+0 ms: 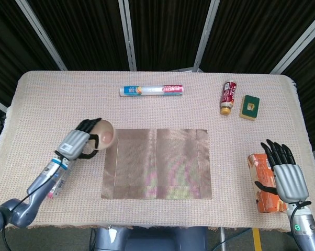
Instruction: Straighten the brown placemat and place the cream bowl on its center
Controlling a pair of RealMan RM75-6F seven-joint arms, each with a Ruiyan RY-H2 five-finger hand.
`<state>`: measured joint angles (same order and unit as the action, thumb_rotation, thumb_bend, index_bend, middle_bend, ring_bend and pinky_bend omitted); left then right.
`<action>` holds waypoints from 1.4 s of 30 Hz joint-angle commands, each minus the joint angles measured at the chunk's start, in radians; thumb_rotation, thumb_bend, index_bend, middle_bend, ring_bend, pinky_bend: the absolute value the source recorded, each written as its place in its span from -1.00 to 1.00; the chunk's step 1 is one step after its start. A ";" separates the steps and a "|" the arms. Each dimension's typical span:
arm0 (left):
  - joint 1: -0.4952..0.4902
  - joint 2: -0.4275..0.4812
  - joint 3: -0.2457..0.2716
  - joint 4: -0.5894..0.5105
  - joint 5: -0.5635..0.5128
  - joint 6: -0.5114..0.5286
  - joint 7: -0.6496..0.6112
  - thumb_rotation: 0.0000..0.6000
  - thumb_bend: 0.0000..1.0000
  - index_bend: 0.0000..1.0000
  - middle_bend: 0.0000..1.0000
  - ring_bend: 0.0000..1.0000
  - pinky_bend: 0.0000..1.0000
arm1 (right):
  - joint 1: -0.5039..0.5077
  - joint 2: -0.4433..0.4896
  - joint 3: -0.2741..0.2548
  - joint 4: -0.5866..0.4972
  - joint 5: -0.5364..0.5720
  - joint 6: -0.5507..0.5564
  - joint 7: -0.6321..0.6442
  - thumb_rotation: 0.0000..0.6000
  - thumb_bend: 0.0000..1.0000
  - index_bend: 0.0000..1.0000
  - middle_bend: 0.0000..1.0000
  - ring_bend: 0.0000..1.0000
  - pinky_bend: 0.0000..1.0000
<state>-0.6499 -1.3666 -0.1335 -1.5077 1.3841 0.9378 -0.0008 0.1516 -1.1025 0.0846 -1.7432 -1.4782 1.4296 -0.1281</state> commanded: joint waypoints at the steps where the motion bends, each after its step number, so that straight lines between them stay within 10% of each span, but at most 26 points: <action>1: -0.088 -0.058 -0.018 -0.115 -0.044 -0.076 0.162 1.00 -0.11 0.35 -1.00 -1.00 -1.00 | -0.002 0.003 0.002 0.003 0.005 0.002 0.006 1.00 -1.00 -1.00 -1.00 -1.00 -1.00; 11: -0.192 -0.277 -0.023 -0.063 -0.244 -0.136 0.420 1.00 -0.12 0.35 -1.00 -1.00 -1.00 | -0.012 0.019 0.011 0.016 0.029 0.007 0.039 1.00 -1.00 -1.00 -1.00 -1.00 -1.00; 22: -0.223 -0.292 0.001 -0.078 -0.337 -0.109 0.539 1.00 -0.15 0.30 -1.00 -1.00 -1.00 | -0.022 0.033 0.019 0.015 0.033 0.025 0.061 1.00 -1.00 -1.00 -1.00 -1.00 -1.00; 30: -0.231 -0.263 0.015 -0.113 -0.381 -0.085 0.590 1.00 -0.89 -0.91 -1.00 -1.00 -1.00 | -0.023 0.035 0.016 0.011 0.025 0.026 0.062 1.00 -1.00 -1.00 -1.00 -1.00 -1.00; 42: -0.163 -0.080 0.007 -0.246 -0.348 0.081 0.585 1.00 -0.89 -1.00 -1.00 -1.00 -1.00 | -0.027 0.038 0.011 0.000 0.007 0.033 0.064 1.00 -1.00 -1.00 -1.00 -1.00 -1.00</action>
<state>-0.8453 -1.4990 -0.1220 -1.7221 1.0162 0.9665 0.5987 0.1251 -1.0648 0.0967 -1.7420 -1.4686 1.4621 -0.0646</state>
